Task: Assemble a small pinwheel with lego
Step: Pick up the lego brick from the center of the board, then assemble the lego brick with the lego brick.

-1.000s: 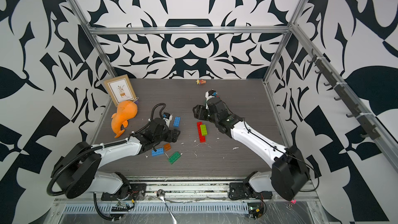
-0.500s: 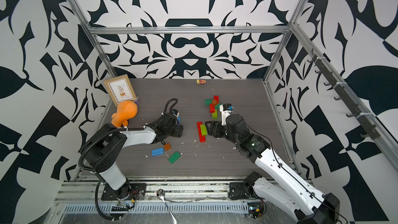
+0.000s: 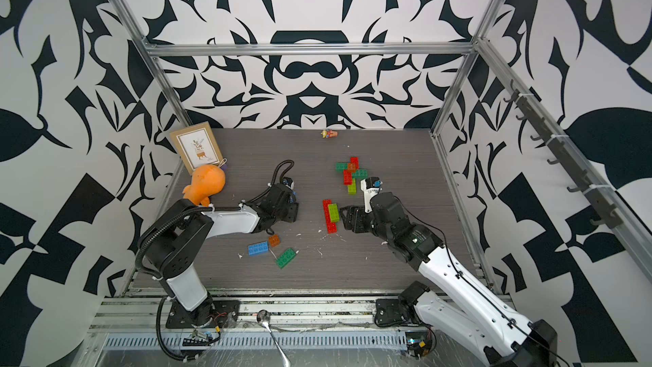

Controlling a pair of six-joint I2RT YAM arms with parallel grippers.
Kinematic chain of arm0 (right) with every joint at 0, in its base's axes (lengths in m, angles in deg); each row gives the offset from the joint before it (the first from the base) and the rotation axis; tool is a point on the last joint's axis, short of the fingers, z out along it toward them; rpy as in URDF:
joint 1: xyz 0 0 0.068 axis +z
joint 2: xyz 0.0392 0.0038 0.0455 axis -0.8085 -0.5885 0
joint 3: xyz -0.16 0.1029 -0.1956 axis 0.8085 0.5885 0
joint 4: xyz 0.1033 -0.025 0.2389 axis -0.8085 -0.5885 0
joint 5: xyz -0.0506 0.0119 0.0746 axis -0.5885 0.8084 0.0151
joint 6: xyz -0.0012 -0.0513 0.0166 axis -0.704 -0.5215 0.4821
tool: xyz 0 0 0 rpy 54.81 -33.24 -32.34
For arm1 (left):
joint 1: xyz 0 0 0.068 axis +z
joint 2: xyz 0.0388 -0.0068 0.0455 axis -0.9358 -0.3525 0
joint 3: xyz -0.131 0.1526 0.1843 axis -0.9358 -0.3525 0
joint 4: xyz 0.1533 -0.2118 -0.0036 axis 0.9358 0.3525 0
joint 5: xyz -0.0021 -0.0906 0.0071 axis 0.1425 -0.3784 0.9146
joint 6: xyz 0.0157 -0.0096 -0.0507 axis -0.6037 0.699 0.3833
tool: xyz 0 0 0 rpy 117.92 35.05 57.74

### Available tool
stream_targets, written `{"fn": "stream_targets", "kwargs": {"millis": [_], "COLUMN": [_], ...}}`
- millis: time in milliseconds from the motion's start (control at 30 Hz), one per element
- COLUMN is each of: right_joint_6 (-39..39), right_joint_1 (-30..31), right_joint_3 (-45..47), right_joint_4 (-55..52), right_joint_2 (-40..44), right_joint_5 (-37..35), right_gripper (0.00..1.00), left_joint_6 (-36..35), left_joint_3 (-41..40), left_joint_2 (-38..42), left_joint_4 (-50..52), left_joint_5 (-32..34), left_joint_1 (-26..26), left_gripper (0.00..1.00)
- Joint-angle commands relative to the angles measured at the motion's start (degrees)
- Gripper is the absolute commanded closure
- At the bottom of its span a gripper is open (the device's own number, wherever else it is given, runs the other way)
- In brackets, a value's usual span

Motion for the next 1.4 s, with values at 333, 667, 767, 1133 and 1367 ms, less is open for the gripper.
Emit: {"fn": "stream_targets", "kwargs": {"millis": [333, 667, 767, 1133, 1367], "right_joint_6": [-0.6, -2.7, -2.7, -2.4, -2.0], "right_joint_1": [-0.3, -2.1, -5.2, -11.8, -12.7], "right_joint_3": [1.5, 1.1, 0.0, 0.6, 2.0], "right_joint_4": [3.2, 6.3, 7.5, 15.3, 16.7], "right_joint_2": [-3.2, -9.6, -12.9, -21.3, -21.0], "right_joint_5": [1.3, 5.8, 10.1, 17.0, 17.8], "right_gripper": [0.22, 0.22, 0.22, 0.23, 0.23], "left_joint_6": [1.1, -2.8, -3.6, -11.4, -12.8], "left_joint_3": [-1.7, -4.5, -8.0, -8.8, -4.1], "left_joint_2": [-1.8, 7.1, 12.5, 19.4, 10.8], "left_joint_4": [-0.6, -5.2, -5.9, 13.8, 12.6], "left_joint_5": [0.8, -9.0, -15.3, -19.9, -19.6], "left_joint_1": [0.0, -0.6, -1.0, -9.0, -12.7], "left_gripper": [0.58, 0.66, 0.66, 0.69, 0.69]}}
